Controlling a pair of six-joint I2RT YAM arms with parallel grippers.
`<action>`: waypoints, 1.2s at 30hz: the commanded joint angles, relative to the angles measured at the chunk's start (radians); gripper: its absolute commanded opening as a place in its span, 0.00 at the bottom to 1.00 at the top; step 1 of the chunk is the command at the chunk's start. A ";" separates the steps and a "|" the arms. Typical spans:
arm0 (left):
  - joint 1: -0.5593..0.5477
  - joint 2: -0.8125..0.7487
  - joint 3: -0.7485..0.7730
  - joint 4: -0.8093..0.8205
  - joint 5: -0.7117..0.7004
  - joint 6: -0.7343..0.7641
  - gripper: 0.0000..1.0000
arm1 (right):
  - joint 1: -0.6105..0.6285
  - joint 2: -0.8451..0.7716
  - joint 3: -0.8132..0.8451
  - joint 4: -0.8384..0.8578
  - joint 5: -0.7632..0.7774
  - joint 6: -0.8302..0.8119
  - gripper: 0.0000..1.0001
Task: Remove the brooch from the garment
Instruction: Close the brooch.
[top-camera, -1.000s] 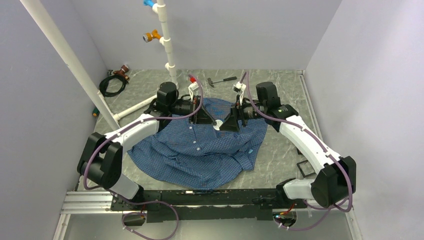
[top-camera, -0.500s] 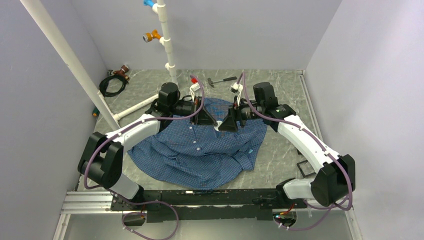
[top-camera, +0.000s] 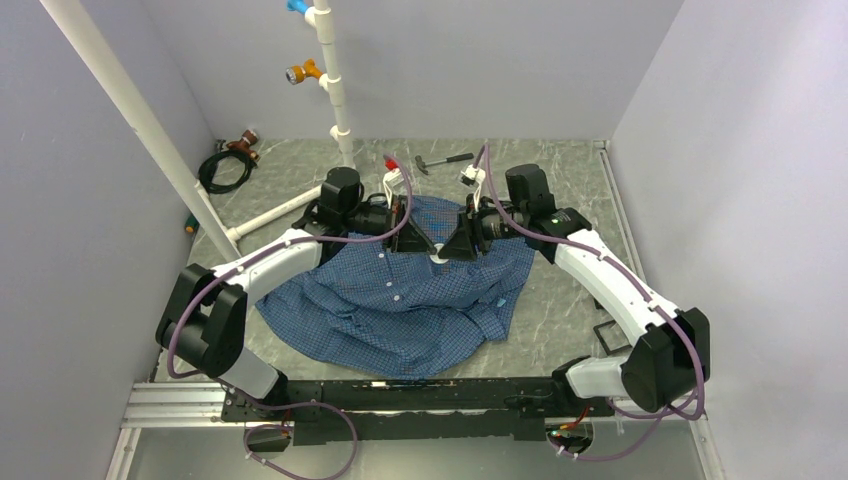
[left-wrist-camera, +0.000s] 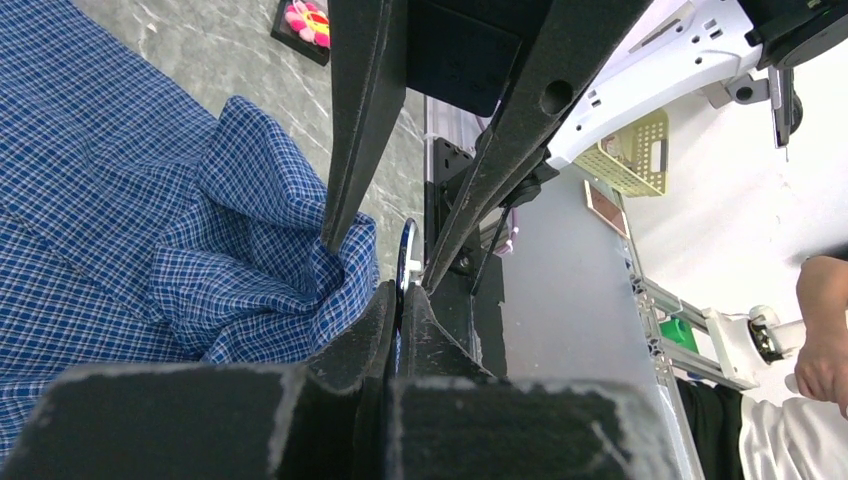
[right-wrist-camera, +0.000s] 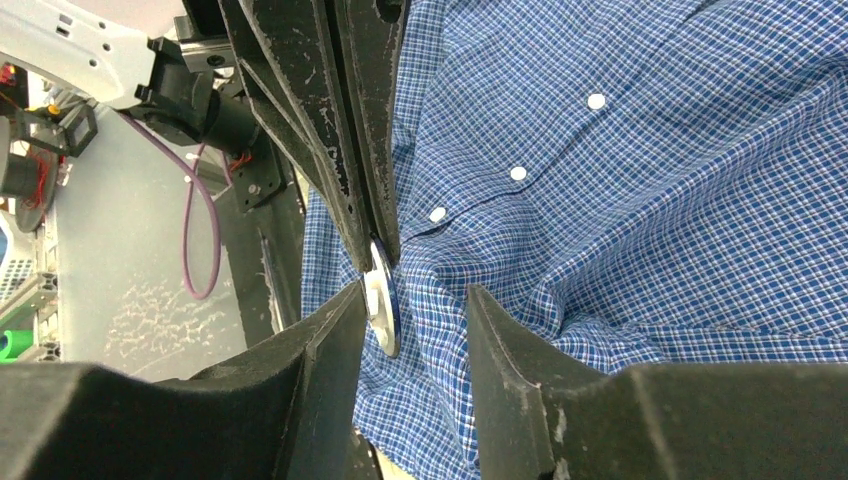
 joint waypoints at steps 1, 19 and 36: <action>-0.024 -0.038 0.019 -0.023 0.030 0.052 0.00 | -0.001 0.011 0.017 0.036 0.001 0.000 0.43; -0.011 -0.024 0.009 0.030 0.044 0.012 0.00 | -0.029 -0.013 -0.022 -0.021 -0.127 -0.032 0.48; -0.009 -0.030 -0.004 0.063 0.045 -0.013 0.00 | -0.033 -0.023 -0.022 0.003 -0.150 -0.008 0.54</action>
